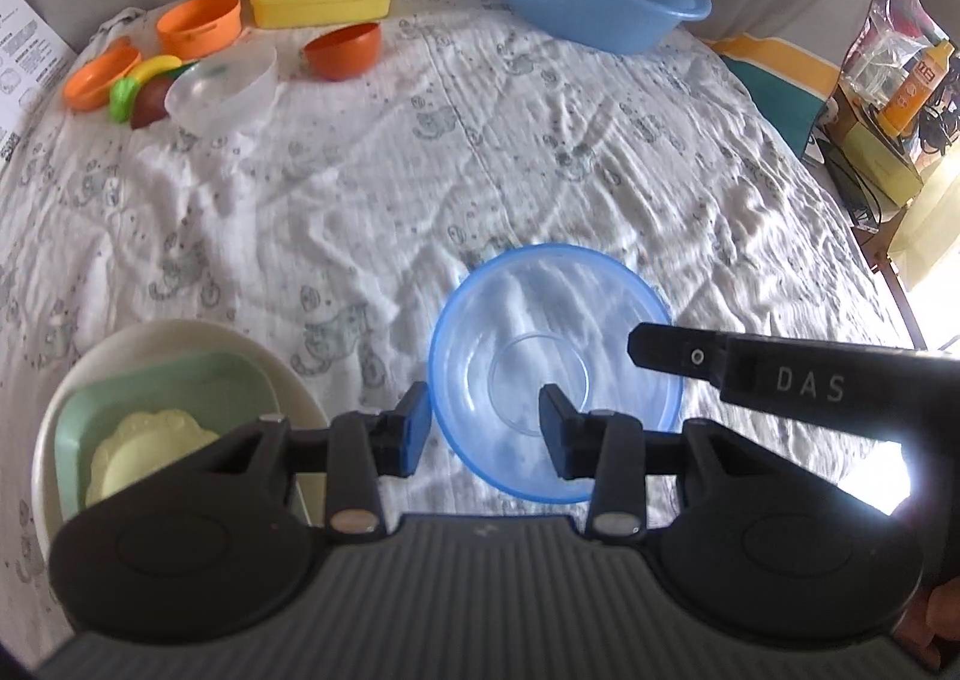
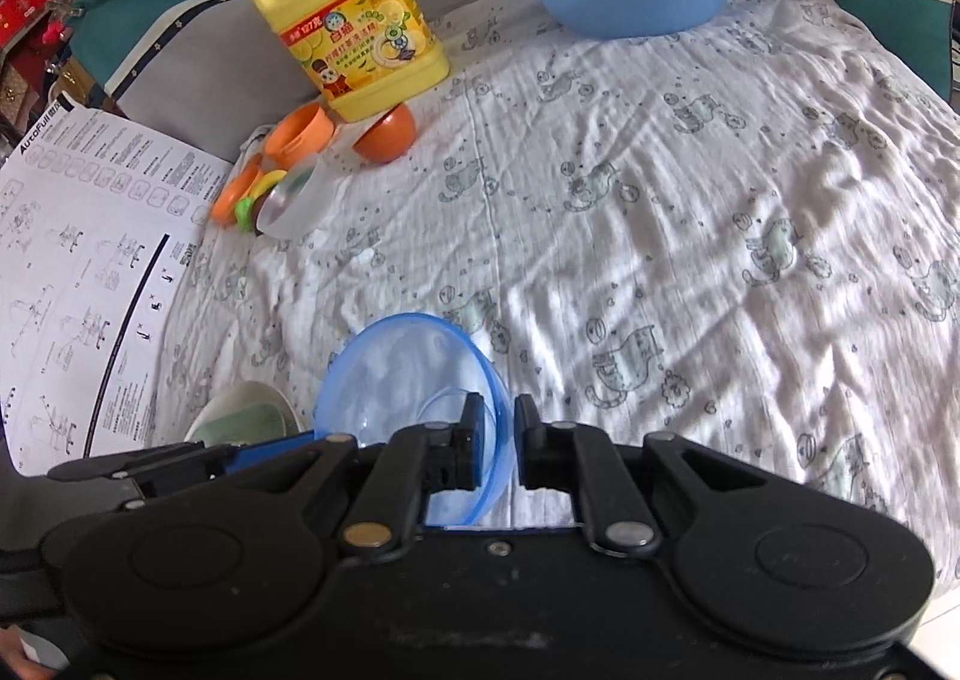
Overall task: Organize plates and bowls
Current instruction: 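Carry the blue bowl with both grippers beside the plate stack and lower it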
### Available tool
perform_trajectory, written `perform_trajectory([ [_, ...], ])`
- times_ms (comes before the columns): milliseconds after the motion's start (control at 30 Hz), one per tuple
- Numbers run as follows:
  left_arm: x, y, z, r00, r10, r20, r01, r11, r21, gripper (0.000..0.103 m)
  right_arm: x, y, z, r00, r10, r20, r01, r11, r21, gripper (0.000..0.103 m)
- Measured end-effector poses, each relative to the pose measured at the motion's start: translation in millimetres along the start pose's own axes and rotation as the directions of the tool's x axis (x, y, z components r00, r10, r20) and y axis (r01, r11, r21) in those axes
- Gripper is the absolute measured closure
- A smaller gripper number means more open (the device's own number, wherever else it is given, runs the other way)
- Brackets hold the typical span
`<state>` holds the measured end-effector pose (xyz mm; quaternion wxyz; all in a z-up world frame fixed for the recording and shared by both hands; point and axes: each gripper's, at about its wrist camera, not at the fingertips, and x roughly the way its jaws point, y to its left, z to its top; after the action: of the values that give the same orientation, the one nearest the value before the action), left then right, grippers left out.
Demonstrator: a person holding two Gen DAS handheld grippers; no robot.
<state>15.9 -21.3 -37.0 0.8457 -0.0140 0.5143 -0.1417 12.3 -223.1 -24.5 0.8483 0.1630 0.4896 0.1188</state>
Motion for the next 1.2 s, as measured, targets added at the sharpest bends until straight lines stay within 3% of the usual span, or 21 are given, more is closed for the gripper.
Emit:
perform_trajectory([
  [433,12,1,-7,0.999,0.006,-0.047,-0.007,1.000,-0.009,0.064,14,-6,-2,0.999,0.006,-0.042,-0.005,1.000,0.027,0.090],
  [1200,17,-2,-7,0.999,0.014,-0.052,-0.014,1.000,0.003,0.064,18,-7,-3,0.999,0.004,-0.043,-0.003,0.999,0.032,0.090],
])
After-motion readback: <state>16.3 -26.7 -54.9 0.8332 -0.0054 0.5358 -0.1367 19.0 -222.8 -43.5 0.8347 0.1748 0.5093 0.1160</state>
